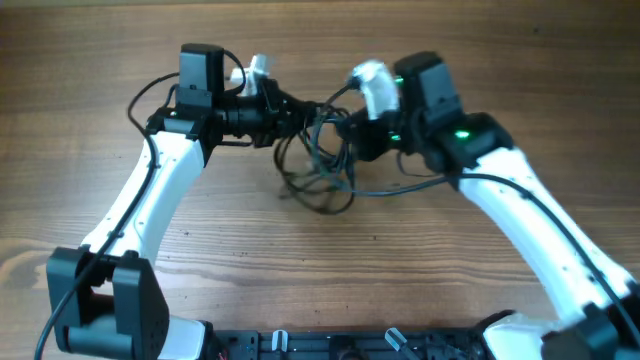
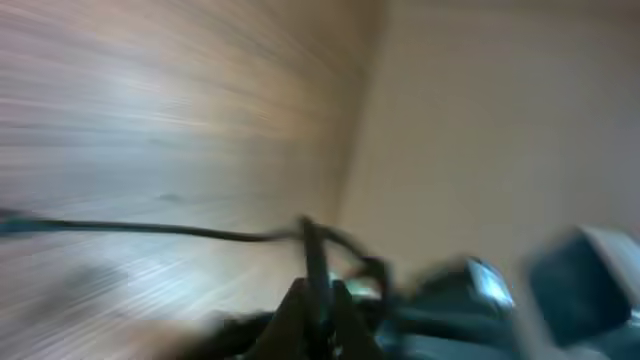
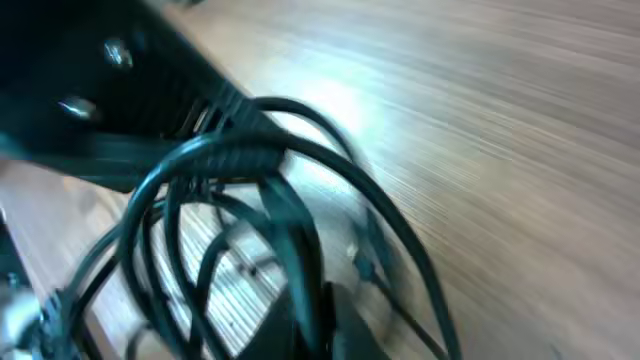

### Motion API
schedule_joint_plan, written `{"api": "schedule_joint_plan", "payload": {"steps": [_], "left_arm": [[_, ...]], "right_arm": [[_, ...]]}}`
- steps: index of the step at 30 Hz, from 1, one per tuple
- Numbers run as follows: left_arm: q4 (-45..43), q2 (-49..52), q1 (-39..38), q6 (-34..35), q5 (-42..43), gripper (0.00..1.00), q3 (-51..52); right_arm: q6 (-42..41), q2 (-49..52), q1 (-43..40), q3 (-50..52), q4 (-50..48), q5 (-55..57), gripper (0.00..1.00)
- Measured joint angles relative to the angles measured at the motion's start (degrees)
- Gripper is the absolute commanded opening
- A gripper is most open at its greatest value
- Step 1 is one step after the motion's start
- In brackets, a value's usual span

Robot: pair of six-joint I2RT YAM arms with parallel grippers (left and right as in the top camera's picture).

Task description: Untangle cables

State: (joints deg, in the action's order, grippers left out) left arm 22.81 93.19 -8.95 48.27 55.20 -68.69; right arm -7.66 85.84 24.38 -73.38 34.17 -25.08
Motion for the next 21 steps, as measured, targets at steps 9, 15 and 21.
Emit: {"api": "schedule_joint_plan", "payload": {"steps": [9,15,21], "left_arm": [[-2.86,-0.79,3.82,-15.37,-24.17,0.04,0.55],[-5.46,-10.67,3.76,-21.20,-17.81,0.04,0.57],[-3.98,-10.62,3.69,-19.96,-6.86,0.04,0.57]], "right_arm": [[-5.97,-5.49,-6.91,0.11,3.13,-0.59,0.04],[-5.99,-5.49,-6.69,0.11,3.15,0.52,0.15],[-5.27,-5.49,-5.86,0.11,0.52,-5.53,0.38]]}}
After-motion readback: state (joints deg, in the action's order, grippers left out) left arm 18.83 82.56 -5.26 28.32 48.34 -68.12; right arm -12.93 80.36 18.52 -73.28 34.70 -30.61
